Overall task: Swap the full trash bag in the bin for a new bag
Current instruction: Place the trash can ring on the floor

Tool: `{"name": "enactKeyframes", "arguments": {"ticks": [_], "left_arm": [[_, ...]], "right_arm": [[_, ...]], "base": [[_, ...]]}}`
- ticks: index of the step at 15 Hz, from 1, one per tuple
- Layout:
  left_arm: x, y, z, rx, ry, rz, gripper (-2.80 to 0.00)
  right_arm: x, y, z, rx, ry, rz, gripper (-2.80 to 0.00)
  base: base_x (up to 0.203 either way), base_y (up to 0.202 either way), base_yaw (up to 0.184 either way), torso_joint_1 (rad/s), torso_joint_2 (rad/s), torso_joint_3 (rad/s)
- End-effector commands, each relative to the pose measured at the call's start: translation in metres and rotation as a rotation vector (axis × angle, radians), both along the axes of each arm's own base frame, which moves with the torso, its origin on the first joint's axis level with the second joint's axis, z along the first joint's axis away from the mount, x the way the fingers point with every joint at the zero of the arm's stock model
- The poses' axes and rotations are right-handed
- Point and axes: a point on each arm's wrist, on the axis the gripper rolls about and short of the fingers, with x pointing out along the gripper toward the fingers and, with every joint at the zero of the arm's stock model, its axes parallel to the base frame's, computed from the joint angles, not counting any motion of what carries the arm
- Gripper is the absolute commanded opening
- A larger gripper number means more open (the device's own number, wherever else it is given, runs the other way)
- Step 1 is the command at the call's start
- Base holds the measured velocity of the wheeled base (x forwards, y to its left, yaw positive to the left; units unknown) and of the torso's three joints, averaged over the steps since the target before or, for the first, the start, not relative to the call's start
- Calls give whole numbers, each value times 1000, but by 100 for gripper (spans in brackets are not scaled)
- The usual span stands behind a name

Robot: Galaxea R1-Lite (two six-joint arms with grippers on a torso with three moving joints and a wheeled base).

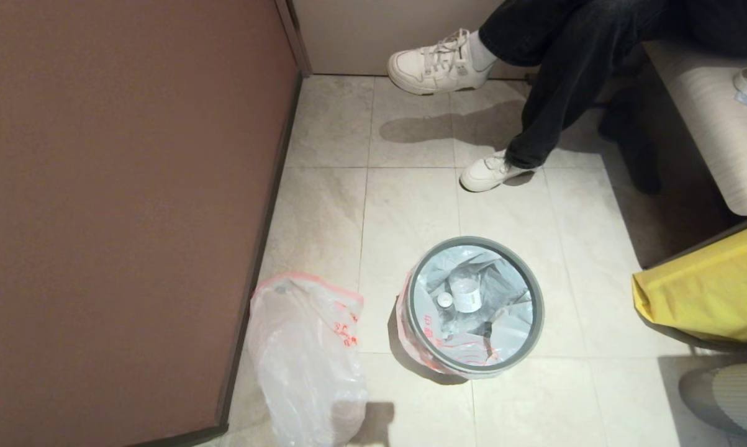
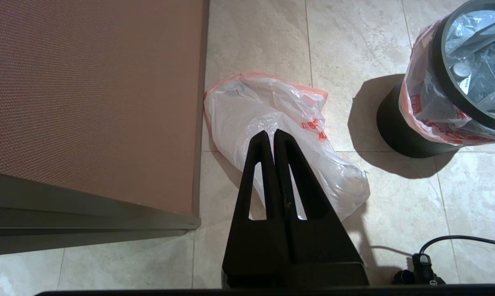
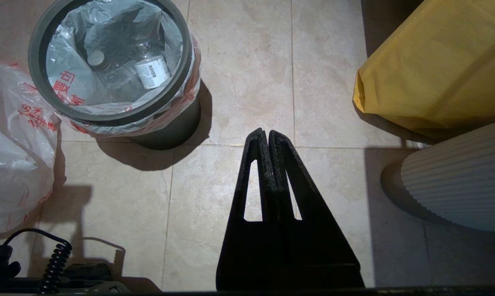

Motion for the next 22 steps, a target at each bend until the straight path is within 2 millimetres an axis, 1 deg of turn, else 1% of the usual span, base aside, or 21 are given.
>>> {"name": "enactKeyframes", "arguments": {"ticks": [1,8,9,11,13,16,17,19,21,22], "left_arm": [[0,0,0,0,1,1,-280],[0,0,0,0,1,0,-280],[0,0,0,0,1,0,-280],[0,0,0,0,1,0,-280],[0,0,0,0,1,0,-280],[0,0,0,0,1,0,-280],[0,0,0,0,1,0,-280],[0,0,0,0,1,0,-280],[0,0,0,0,1,0,-280],[0,0,0,0,1,0,-280]], "right_arm": [[0,0,0,1,1,0,-280],[0,0,0,-4,4,-7,-280],[-1,0,4,-9,-10,-7,-280],[-5,0,16,-10,-31,-5,-280],[-9,0,36,-16,6,9,-280],[-2,0,65,-63,55,50,-280],[4,1,75,-72,86,55,-280],[24,1,94,-77,169,60,-280],[56,1,110,-64,274,69,-280],[76,1,115,-58,323,78,-280]], "base": [[0,0,0,0,0,0],[0,0,0,0,0,0],[0,0,0,0,0,0],[0,0,0,0,0,0],[0,0,0,0,0,0],[0,0,0,0,0,0],[0,0,0,0,0,0],[0,0,0,0,0,0],[0,0,0,0,0,0],[0,0,0,0,0,0]]}}
